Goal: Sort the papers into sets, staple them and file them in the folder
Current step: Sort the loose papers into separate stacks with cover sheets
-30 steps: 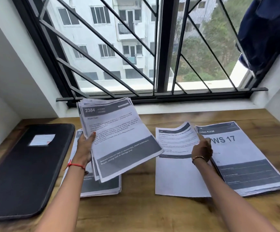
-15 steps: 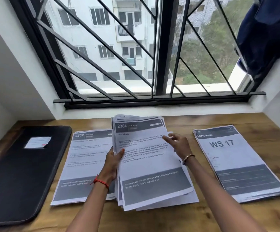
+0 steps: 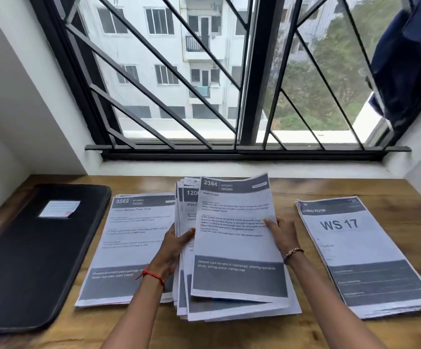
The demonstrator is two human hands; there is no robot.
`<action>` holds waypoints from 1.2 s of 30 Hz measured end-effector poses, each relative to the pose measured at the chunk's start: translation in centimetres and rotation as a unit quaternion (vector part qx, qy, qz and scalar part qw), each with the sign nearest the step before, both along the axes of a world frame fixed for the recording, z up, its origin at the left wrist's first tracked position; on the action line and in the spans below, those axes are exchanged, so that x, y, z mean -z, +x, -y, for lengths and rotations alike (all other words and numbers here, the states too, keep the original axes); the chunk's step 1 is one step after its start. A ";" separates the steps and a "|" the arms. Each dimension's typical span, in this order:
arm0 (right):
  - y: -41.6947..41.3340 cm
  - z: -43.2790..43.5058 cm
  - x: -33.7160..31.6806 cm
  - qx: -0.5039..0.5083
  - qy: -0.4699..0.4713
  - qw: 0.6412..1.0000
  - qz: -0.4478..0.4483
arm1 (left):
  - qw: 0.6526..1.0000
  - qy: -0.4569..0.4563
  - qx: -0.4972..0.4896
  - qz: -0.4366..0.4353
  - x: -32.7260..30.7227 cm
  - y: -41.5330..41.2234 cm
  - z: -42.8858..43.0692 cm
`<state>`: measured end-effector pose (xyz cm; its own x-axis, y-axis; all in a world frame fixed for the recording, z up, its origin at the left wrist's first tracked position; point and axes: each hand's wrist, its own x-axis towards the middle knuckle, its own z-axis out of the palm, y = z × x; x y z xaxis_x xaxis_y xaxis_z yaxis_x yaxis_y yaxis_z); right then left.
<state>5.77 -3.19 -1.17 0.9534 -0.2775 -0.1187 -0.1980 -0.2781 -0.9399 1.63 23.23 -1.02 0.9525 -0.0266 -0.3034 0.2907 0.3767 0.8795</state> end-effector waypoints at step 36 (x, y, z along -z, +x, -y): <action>-1.7 -23.9 -1.8 -0.039 -0.054 0.992 -0.104 | 0.998 -0.012 0.007 -0.056 -4.2 -2.8 -29.5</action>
